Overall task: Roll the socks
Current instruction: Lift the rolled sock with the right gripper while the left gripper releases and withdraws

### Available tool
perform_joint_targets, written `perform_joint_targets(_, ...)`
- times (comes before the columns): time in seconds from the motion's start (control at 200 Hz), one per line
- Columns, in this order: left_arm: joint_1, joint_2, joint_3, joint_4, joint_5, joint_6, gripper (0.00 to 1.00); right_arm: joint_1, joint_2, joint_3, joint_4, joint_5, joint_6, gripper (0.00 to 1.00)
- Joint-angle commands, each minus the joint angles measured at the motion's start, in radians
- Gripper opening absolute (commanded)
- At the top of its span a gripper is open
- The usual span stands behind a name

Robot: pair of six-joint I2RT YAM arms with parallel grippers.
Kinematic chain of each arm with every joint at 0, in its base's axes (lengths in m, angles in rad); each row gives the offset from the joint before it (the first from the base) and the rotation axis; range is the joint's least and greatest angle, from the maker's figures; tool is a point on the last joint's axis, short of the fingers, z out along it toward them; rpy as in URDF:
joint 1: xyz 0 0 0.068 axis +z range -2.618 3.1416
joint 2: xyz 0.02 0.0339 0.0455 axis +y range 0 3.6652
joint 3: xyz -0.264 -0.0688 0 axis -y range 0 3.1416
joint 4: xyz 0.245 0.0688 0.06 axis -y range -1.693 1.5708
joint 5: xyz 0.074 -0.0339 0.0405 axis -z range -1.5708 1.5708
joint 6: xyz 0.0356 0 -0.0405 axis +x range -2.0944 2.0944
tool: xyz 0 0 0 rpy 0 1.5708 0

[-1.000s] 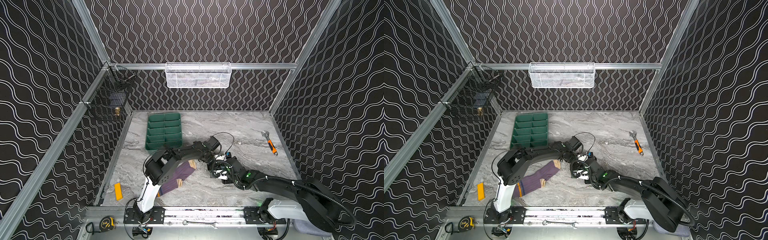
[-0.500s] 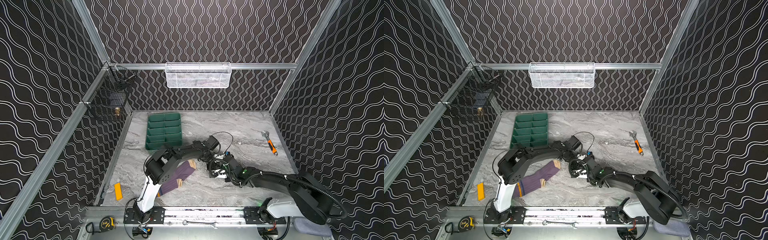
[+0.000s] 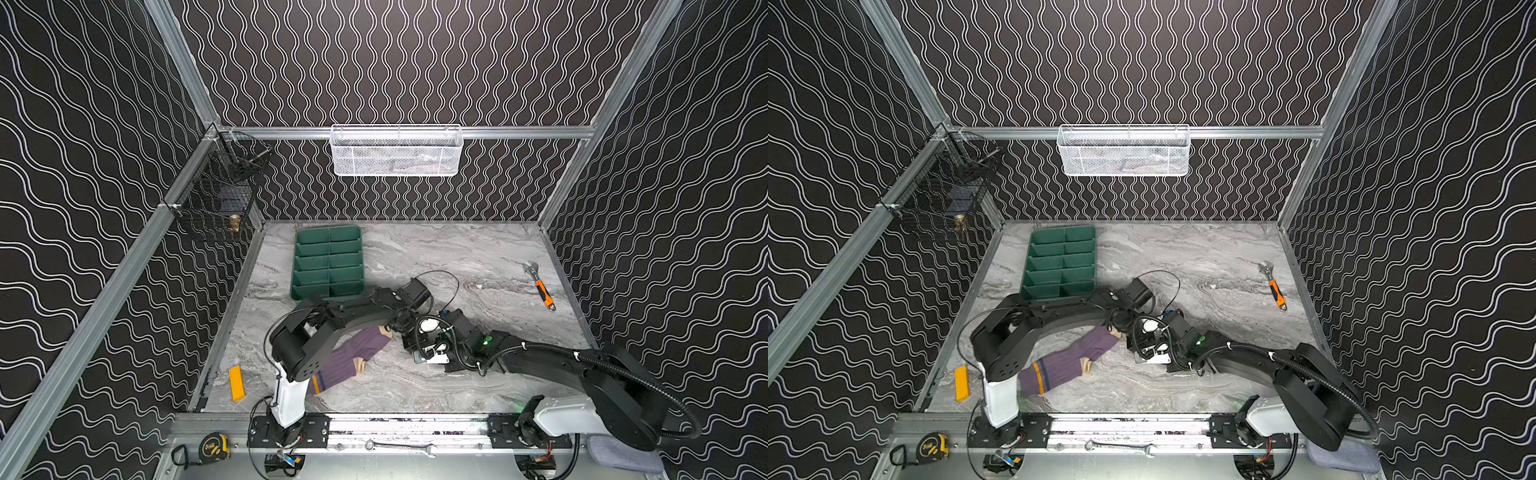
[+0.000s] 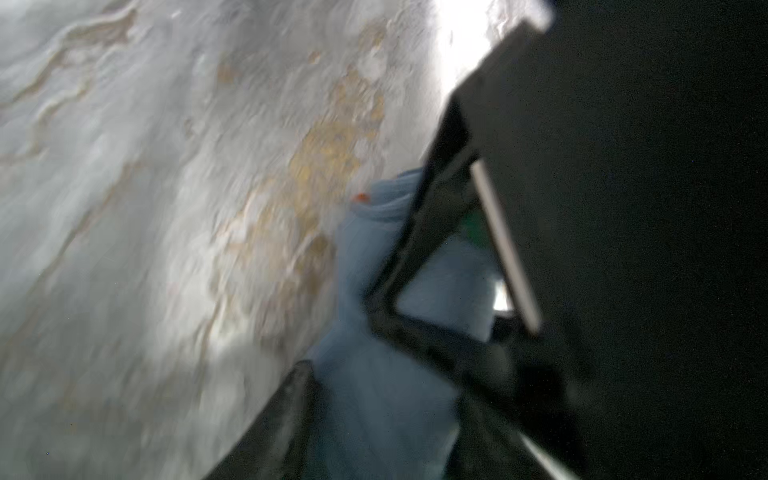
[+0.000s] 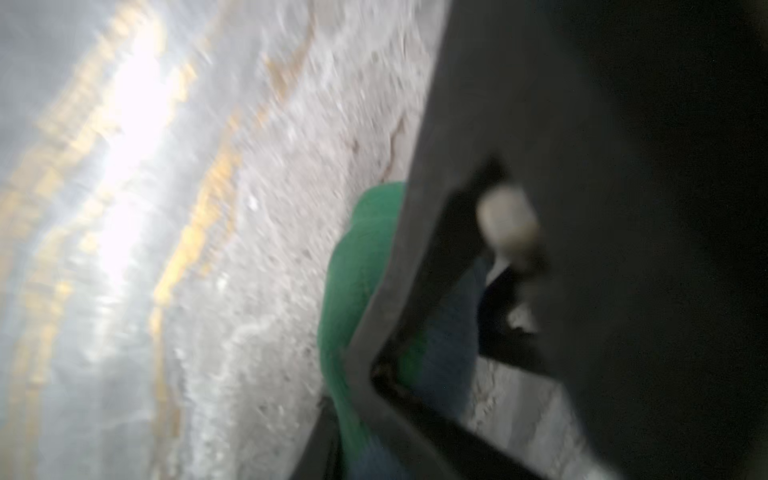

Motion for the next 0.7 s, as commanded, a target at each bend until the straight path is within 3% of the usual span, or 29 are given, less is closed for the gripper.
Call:
perform_joint_targets(0.0, -0.012, -0.102, -0.051, -0.061, -0.040, -0.038, 0.58, -0.012, -0.020, -0.023, -0.183, 0.092, 0.264, 0.00)
perform_joint_targets(0.16, -0.012, -0.226, -0.114, -0.038, -0.075, -0.049, 0.63, -0.018, -0.060, -0.032, -0.170, 0.097, 0.279, 0.00)
perform_joint_targets(0.18, -0.012, -0.241, -0.121, -0.035, -0.083, -0.054, 0.77, -0.020, -0.063, -0.031, -0.168, 0.097, 0.281, 0.00)
perform_joint_targets(0.195, -0.012, -0.251, -0.128, -0.030, -0.095, -0.055, 0.92, -0.021, -0.066, -0.029, -0.168, 0.099, 0.282, 0.00)
perform_joint_targets(0.215, -0.012, -0.273, -0.137, -0.022, -0.110, -0.062, 0.98, -0.022, -0.069, -0.027, -0.168, 0.099, 0.282, 0.00)
perform_joint_targets(0.375, 0.028, -0.482, -0.232, 0.117, -0.232, -0.166, 0.99, -0.024, -0.114, 0.005, -0.145, 0.119, 0.295, 0.00)
perform_joint_targets(0.505, 0.116, -0.652, -0.267, 0.237, -0.492, -0.325, 0.99, -0.025, -0.204, 0.032, -0.063, 0.115, 0.342, 0.00)
perform_joint_targets(0.626, 0.251, -0.704, -0.218, 0.200, -0.748, -0.437, 0.99, -0.024, -0.316, 0.029, 0.021, 0.109, 0.362, 0.00)
perform_joint_targets(0.696, 0.366, -0.680, -0.178, 0.144, -0.793, -0.470, 0.99, -0.024, -0.379, 0.028, 0.046, 0.086, 0.366, 0.00)
